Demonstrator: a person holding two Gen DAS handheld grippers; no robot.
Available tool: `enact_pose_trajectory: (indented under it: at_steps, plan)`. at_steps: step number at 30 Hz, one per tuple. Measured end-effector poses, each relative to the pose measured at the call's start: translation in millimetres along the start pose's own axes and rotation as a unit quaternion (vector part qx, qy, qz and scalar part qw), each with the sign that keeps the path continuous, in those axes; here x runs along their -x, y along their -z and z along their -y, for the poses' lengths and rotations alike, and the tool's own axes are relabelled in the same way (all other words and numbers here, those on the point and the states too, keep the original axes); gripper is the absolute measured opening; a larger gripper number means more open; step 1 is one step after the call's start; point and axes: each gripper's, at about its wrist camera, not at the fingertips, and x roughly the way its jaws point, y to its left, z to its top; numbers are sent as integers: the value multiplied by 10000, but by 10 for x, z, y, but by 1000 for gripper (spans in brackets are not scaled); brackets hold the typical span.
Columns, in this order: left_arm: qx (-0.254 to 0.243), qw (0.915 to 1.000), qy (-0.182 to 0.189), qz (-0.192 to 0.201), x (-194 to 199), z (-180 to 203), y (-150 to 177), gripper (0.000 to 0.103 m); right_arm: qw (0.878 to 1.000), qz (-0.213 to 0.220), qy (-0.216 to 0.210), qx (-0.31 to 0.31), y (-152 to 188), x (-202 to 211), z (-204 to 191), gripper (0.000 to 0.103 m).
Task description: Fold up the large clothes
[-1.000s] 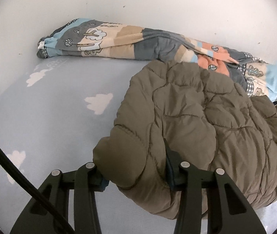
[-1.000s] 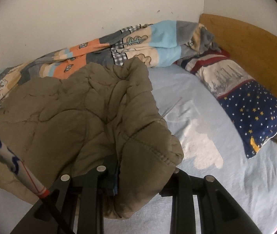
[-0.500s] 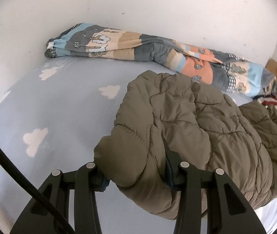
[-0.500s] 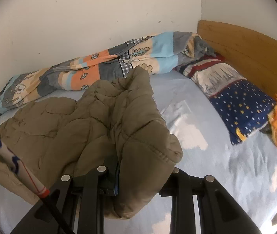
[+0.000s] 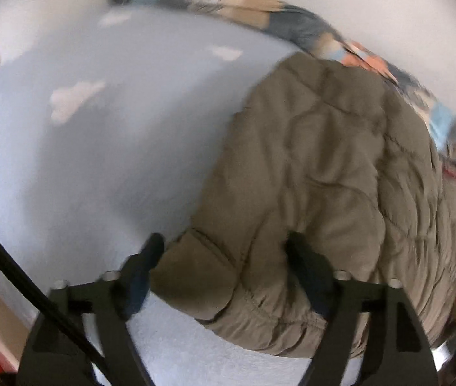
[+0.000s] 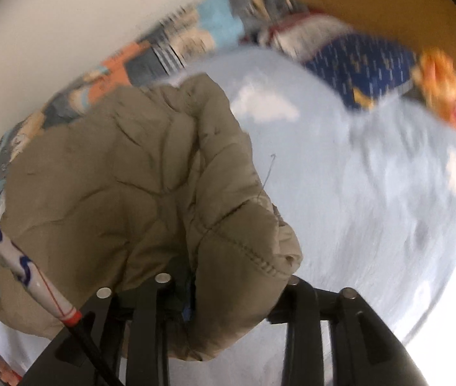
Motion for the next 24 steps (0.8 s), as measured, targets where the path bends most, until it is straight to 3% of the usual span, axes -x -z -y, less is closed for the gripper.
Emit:
enact_pose_trajectory:
  at_steps: [2,5,7,9,11,13,16,20,24]
  plan:
    - [448,9981,386,-197,42,-189,-52,81,9984,-116,-280,-480,-23,38,151,52]
    - [1087,9911,753,-132,181,-460,-44,81,9938,-208,-480,-979,15,193,365,64]
    - [1308,9896,495,325,380,-551,-21,81,9906,-86,-536,-1257,79,368,488,64]
    - [1177,9898,239,771,546,-492,-7,81,9910,377,-64,-1280,152,614,538,64]
    - [738,9892,14,1266,692,-273,-17,81,9892,866,322,-1140,203,807,474,64]
    - [83,9877,-137,1558,749,3,-18,81,9864,1424,343,-749,196,967,322,64]
    - [-1303,9751,-183,1787,691,654,190,81,9815,1836,297,449,195,1016,-180,64]
    - [-2501,9533,-194,1682,397,1306,476,81,9745,1699,-164,1458,238,774,-808,59]
    - [-3044,9390,-512,1517,84,1565,623,81,9775,1323,-179,1632,215,419,-1063,55]
